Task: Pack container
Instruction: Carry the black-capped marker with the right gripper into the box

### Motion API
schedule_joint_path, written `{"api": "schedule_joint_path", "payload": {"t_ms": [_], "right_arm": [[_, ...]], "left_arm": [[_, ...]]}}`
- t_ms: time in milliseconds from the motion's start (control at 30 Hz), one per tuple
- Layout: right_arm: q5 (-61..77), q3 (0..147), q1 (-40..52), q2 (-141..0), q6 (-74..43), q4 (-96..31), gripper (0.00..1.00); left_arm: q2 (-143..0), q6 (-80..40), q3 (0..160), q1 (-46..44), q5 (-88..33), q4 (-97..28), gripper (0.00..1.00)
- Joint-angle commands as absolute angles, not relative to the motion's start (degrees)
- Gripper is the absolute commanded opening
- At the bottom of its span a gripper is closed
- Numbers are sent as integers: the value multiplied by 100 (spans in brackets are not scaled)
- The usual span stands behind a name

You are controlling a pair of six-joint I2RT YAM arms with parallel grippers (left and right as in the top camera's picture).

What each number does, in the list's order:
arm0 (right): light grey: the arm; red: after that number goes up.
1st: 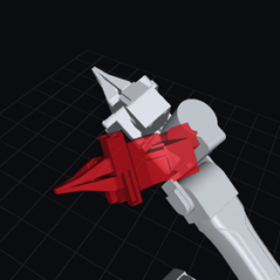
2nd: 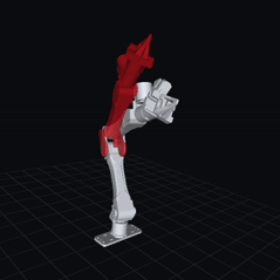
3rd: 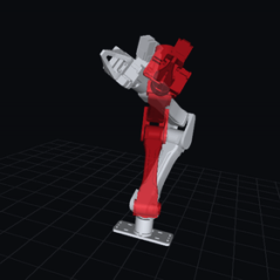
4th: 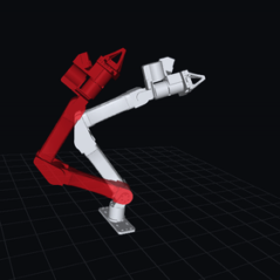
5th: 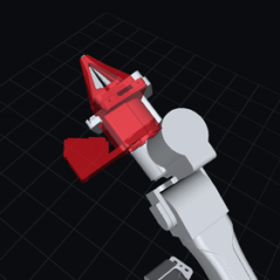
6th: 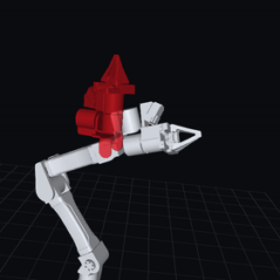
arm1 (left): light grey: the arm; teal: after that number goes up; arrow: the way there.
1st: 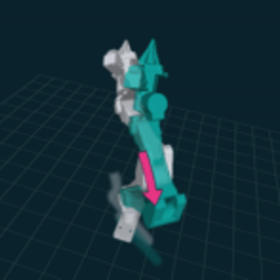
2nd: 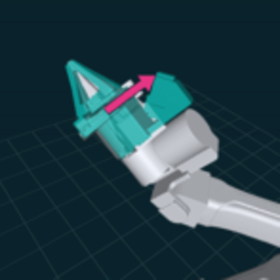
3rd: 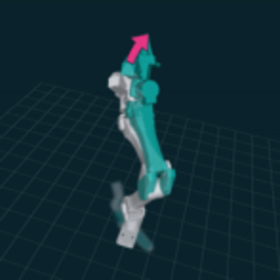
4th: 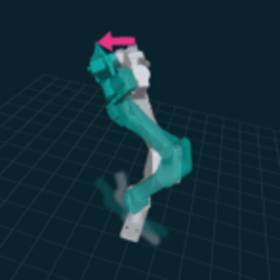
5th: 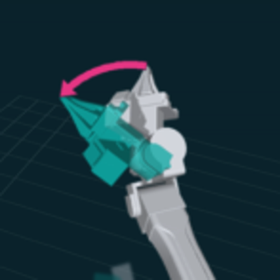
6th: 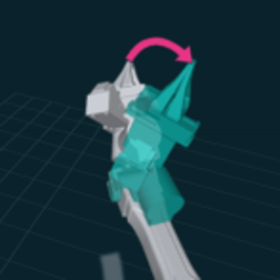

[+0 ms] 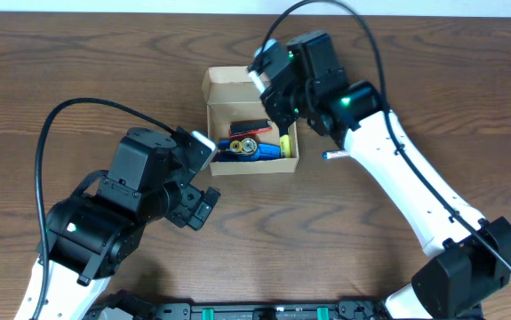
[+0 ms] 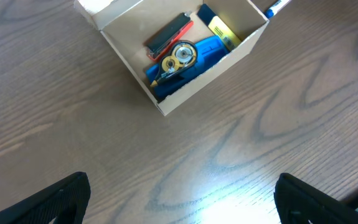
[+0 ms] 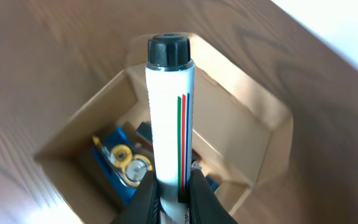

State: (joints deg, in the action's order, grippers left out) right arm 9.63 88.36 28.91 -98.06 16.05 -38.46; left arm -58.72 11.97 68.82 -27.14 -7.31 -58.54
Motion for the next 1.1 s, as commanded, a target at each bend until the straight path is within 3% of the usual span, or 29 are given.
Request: {"api": "schedule_joint_path", "payload": {"t_ms": [0, 400, 867, 967, 1067], "right_arm": [[1299, 8879, 2967, -9972, 3522, -3942, 1], [1669, 8879, 3100, -10862, 5892, -4252, 1], [1658, 8879, 3192, -11445, 6182, -3898, 1], [1656, 8879, 3197, -11445, 6178, -3811, 9], [1660, 8879, 3203, -11445, 6152, -3769, 32]], "left_arm": [[-5876, 1155, 6949, -2694, -746, -5867, 95], [-5876, 1155, 6949, -2694, -746, -5867, 95], [-5876, 1155, 6949, -2694, -746, -5867, 95], [-5876, 1155, 6949, -2694, -746, -5867, 95], [-5876, 1155, 6949, -2694, -746, -5867, 95]]}}
